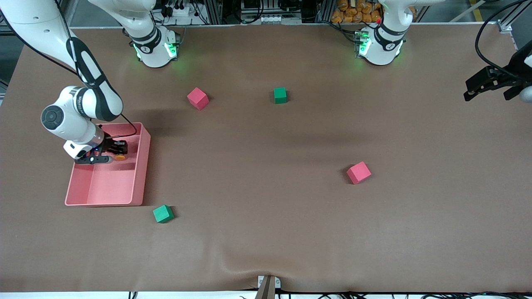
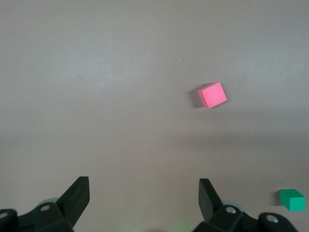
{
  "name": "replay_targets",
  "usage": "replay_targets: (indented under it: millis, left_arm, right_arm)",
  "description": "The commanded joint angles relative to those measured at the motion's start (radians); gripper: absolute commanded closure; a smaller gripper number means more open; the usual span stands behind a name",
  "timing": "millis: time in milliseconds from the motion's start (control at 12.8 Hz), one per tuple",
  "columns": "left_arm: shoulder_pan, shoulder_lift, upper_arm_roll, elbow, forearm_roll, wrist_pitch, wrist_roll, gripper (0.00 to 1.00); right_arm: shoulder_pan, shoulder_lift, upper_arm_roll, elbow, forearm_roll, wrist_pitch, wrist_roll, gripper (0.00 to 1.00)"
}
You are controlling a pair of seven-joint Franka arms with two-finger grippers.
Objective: Place and upright button with both arms
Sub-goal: 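Close the right gripper on the button's black body and lift it, then carry the button to mid-table with the right gripper while the left gripper approaches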
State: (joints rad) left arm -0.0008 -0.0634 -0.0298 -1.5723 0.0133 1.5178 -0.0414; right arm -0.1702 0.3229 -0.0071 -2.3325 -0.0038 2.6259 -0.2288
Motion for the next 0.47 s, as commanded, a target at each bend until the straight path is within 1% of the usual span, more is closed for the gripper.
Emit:
replay_targets:
  millis: [0, 156, 390]
  left_arm:
    - [0.002, 0.002, 0.001, 0.005, 0.019, -0.013, -0.008, 0.00]
    - [0.010, 0.005, 0.005, 0.009, 0.014, -0.004, -0.008, 0.00]
    - [0.008, 0.014, 0.005, 0.009, 0.004, 0.027, -0.011, 0.00]
  right_arm:
    - [-0.009, -0.108, 0.018, 0.054, -0.001, -0.143, -0.021, 1.00]
    - [0.009, -0.119, 0.019, 0.131, -0.002, -0.243, -0.024, 1.00]
    - [0.099, -0.122, 0.019, 0.296, -0.002, -0.461, -0.021, 1.00]
